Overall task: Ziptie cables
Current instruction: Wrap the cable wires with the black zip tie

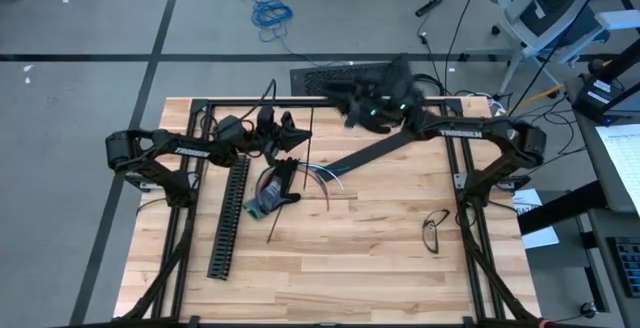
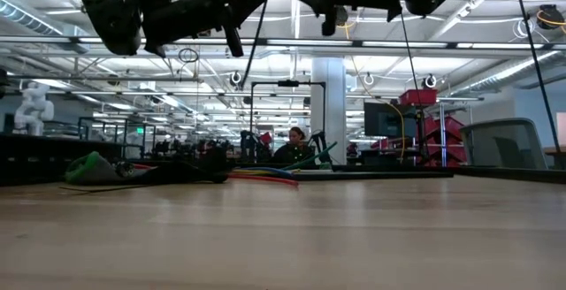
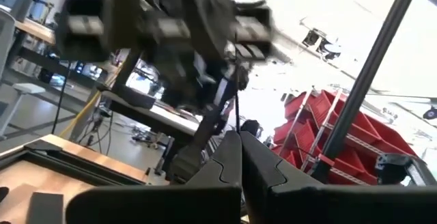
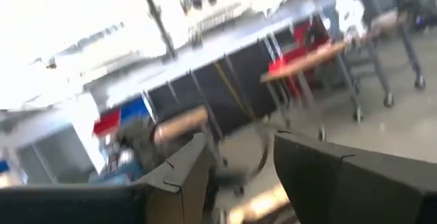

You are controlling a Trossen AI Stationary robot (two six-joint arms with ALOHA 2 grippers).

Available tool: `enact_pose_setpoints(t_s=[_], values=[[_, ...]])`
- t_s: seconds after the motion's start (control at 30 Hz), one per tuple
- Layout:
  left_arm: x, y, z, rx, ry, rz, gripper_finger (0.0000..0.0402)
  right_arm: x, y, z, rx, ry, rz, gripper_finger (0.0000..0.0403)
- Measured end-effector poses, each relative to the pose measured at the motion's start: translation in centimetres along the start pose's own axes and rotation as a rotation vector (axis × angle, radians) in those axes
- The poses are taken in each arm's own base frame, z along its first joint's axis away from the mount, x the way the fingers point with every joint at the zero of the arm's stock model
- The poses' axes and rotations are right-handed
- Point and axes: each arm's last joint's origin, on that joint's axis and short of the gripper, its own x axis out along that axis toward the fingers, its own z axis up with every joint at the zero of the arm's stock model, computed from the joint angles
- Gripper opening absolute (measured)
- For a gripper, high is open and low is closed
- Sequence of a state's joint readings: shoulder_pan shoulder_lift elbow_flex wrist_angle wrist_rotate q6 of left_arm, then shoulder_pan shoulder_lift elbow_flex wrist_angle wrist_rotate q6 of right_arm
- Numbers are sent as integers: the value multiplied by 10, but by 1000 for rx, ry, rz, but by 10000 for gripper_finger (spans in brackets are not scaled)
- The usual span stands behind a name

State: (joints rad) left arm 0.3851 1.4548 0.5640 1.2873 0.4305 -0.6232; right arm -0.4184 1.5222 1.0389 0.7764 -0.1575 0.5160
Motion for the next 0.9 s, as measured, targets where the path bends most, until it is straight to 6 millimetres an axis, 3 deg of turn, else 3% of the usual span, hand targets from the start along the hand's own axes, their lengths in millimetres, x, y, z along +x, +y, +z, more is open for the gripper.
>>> enact_pose_setpoints(t_s=[0.1,0.23,0.53,0.67,0.9], values=[[-1,1,2,7,-11,-1,0,-8,-4,19,18,-14,25,155],[-4,4,10,37,-58,7,0,-18,9,25,-7,80,31,155],[-8,9,15,120,-35,-31,0,-20,54,-8,-92,219,-37,155],[-1,9,15,200,61,-118,0,-13,56,-16,-74,191,-17,155],[12,14,20,300,118,-62,0,-10,58,-19,-33,167,4,155]])
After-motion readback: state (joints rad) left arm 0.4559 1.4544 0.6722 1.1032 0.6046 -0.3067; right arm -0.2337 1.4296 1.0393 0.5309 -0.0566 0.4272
